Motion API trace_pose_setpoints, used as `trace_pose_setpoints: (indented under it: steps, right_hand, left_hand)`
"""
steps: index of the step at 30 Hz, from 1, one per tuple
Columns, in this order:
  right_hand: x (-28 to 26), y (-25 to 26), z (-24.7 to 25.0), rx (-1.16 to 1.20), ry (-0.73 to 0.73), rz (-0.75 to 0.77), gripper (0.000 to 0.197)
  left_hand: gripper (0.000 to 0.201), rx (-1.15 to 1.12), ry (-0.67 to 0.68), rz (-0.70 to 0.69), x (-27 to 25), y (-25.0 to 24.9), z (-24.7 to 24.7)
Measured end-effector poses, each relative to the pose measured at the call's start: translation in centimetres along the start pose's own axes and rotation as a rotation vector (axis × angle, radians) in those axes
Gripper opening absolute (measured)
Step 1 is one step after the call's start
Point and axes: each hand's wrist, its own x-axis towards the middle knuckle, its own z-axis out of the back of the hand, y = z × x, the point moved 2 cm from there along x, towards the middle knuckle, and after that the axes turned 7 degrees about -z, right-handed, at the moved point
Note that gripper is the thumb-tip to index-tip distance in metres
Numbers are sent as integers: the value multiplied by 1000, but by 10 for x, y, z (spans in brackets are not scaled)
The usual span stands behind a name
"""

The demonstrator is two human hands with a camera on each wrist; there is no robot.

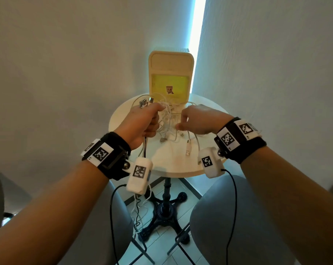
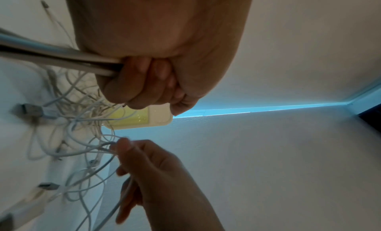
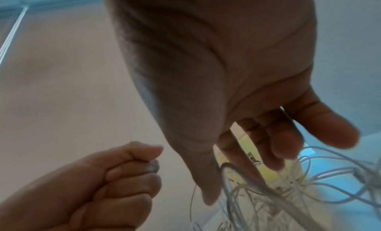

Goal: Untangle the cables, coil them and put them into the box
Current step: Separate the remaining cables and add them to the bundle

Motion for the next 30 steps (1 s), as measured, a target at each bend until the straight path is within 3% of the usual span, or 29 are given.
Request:
trace_pose_setpoints:
  steps: [3,7,14,18,22,26,30]
  right_hand:
    - [1,-3,-2,29,-29,-4,29]
    - [3,-9,4,235,-182,50,21]
    - [8,-10,6,1011,-273,-68,9]
    - [4,-8,11,1429,-176,-36,20]
    - [2,-4,13,1735,-28,5,17]
    - [5,-8,11,1776,6,100,12]
    - [4,-7,6,1504,-80,102,21]
  left_hand:
    - [54,-4,-4,7,1,5,-3]
    - [55,10,-5,-12,1,6,-3]
    - [26,143,33,-78,1,12,0]
    - [20,220,68,-36,4,21,6]
    - [8,250,203,-29,3,20,6]
    - [2,198,217,-83,6,18,7]
    - [26,66,77,-226,6,16,1]
